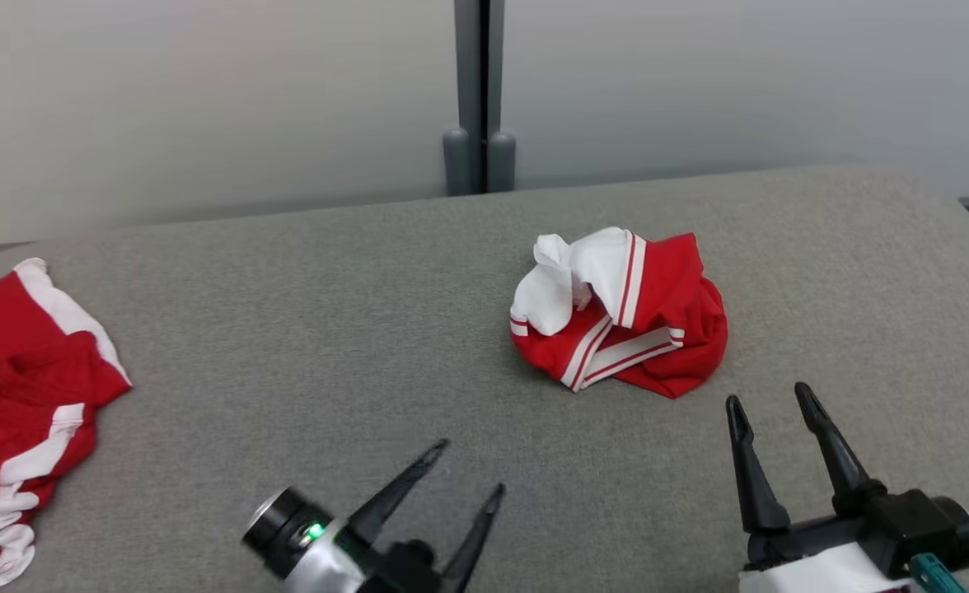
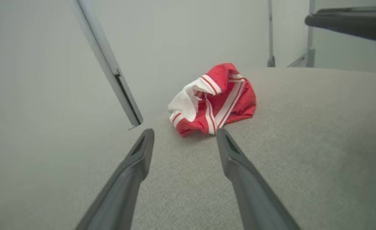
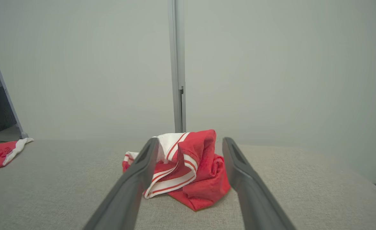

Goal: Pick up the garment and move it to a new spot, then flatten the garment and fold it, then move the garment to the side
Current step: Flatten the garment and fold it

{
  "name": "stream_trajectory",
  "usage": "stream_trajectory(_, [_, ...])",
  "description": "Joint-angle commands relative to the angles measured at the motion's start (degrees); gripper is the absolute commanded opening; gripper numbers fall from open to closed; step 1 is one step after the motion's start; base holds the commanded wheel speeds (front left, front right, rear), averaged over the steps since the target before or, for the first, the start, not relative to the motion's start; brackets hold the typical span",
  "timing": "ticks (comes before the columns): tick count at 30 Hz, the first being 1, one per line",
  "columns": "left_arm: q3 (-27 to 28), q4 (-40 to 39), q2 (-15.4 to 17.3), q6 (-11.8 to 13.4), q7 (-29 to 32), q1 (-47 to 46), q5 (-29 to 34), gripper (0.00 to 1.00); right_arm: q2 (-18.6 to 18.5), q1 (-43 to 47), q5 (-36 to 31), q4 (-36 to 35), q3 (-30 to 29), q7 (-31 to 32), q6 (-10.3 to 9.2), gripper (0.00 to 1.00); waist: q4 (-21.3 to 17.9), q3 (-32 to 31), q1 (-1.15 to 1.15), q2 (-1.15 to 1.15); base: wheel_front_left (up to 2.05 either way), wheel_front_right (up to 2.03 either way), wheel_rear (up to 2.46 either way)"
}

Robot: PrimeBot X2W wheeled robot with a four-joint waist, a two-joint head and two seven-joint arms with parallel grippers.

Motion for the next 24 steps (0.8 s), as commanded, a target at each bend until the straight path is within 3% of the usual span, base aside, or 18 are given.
stream_trajectory(1, [-3.5,1.8,2.3,-0.8,0.0,-4.6,4.1,1.0,-0.1,-1.4,-0.2,-0.4,-0.1,-0.1,-0.02,1.0,-3.5,3.9,0.0,0.0,0.0,0.0,0.0])
stream_trajectory(4, [-11.2,6.5,3.4,-1.6,0.0,-13.3,8.0,1.0,-0.1,-2.9,-0.1,-0.7,-0.7,-0.1,-0.03,1.0,-6.1,6.8,0.0,0.0,0.0,0.0,0.0])
stream_trajectory(8, [-16.9,14.7,4.2,-1.9,0.0,-22.8,10.4,1.0,0.0,-4.4,0.4,-0.7,-0.9,-0.1,-0.02,1.0,-9.1,9.4,0.0,0.0,0.0,0.0,0.0])
stream_trajectory(15, [-19.8,30.0,3.7,-0.6,0.0,-35.1,11.2,1.0,-0.1,-7.0,1.8,-1.4,-0.5,-0.1,-0.02,1.0,-13.1,14.2,0.0,0.0,0.0,0.0,0.0])
stream_trajectory(24, [-23.4,42.3,4.0,-0.2,0.2,-45.1,11.5,1.0,-0.1,-9.5,2.5,-1.5,0.0,-0.1,-0.02,1.0,-14.7,18.7,0.0,0.0,0.0,0.0,0.0])
